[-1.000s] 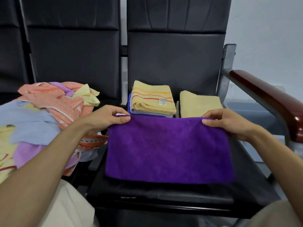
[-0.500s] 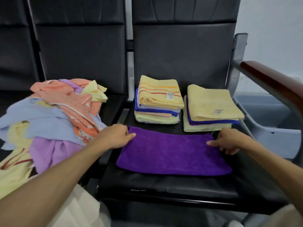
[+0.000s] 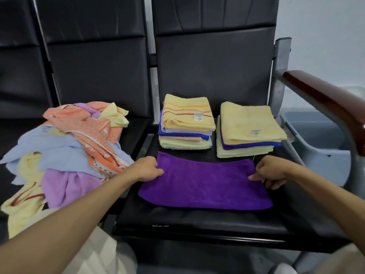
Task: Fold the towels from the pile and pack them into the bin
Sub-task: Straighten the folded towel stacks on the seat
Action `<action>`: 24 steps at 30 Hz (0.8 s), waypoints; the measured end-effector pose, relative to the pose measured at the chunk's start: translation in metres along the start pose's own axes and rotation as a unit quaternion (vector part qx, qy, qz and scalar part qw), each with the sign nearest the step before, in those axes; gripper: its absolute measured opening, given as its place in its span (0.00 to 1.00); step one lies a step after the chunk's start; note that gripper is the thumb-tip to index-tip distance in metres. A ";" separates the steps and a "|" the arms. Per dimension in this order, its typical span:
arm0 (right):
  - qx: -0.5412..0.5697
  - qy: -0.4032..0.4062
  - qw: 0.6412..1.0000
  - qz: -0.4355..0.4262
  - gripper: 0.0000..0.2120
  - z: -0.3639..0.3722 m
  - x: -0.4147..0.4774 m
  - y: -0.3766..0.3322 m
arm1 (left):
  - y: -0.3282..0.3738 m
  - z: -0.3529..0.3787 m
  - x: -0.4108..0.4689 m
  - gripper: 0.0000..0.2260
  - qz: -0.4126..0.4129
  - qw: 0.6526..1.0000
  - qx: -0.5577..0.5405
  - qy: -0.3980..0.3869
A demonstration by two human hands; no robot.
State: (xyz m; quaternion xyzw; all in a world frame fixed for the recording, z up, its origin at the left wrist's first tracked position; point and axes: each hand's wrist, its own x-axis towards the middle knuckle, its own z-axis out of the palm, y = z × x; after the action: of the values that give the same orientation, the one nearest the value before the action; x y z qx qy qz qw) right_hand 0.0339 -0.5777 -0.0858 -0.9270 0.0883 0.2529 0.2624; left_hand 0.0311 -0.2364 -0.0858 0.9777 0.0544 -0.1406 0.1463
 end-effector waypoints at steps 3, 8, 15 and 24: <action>0.059 -0.028 0.998 -0.015 0.10 -0.006 -0.001 0.012 | 0.020 -0.009 -0.006 0.08 -0.003 0.972 -0.230 -0.042; 0.108 -0.071 0.991 -0.027 0.07 -0.011 0.000 0.021 | 0.071 -0.017 -0.017 0.12 -0.020 0.889 -0.446 -0.107; 0.190 -0.121 0.973 -0.059 0.05 -0.016 0.004 0.038 | 0.160 0.039 -0.018 0.08 0.032 0.881 -0.464 -0.091; 0.230 -0.154 0.960 -0.051 0.10 -0.019 -0.002 0.036 | 0.212 0.088 -0.031 0.09 0.081 0.921 -0.334 -0.186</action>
State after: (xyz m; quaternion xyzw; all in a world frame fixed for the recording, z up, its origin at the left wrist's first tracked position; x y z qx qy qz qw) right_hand 0.0293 -0.6178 -0.0866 -0.7947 0.0552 0.3516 0.4918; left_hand 0.0105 -0.4670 -0.0999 0.8296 -0.0092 -0.2812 0.4824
